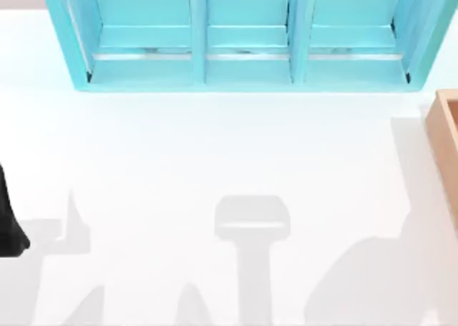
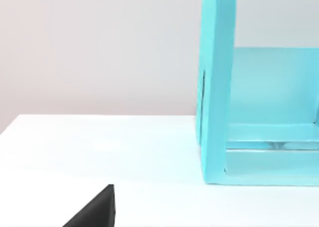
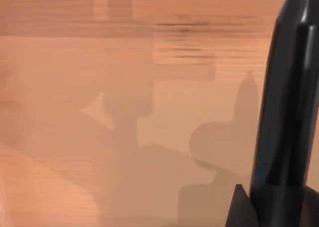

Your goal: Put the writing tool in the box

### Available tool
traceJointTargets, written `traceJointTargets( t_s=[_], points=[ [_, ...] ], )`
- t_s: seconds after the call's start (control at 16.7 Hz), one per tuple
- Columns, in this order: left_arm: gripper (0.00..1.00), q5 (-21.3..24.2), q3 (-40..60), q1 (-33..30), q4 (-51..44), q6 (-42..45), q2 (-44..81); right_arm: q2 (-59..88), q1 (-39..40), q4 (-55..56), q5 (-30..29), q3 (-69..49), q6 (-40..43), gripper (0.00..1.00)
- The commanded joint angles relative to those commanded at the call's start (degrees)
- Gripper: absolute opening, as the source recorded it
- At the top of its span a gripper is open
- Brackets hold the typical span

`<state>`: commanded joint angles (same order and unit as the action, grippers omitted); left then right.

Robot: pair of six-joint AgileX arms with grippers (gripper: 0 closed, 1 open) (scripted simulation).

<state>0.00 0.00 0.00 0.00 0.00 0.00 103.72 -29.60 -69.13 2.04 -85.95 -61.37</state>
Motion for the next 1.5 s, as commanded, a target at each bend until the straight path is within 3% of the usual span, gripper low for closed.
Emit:
traceJointTargets(
  t_s=[0.48,0.96,1.5],
  points=[
    [1.0,0.0,0.0,0.0,0.0,0.0,0.0,0.2,5.91,8.64,-2.3,10.08,-5.09,0.0],
    [1.0,0.0,0.0,0.0,0.0,0.0,0.0,-0.4,5.08,13.17,-0.2,13.12,-5.21,0.0],
    [1.0,0.0,0.0,0.0,0.0,0.0,0.0,-0.4,5.08,13.17,-0.2,13.12,-5.21,0.68]
  ],
)
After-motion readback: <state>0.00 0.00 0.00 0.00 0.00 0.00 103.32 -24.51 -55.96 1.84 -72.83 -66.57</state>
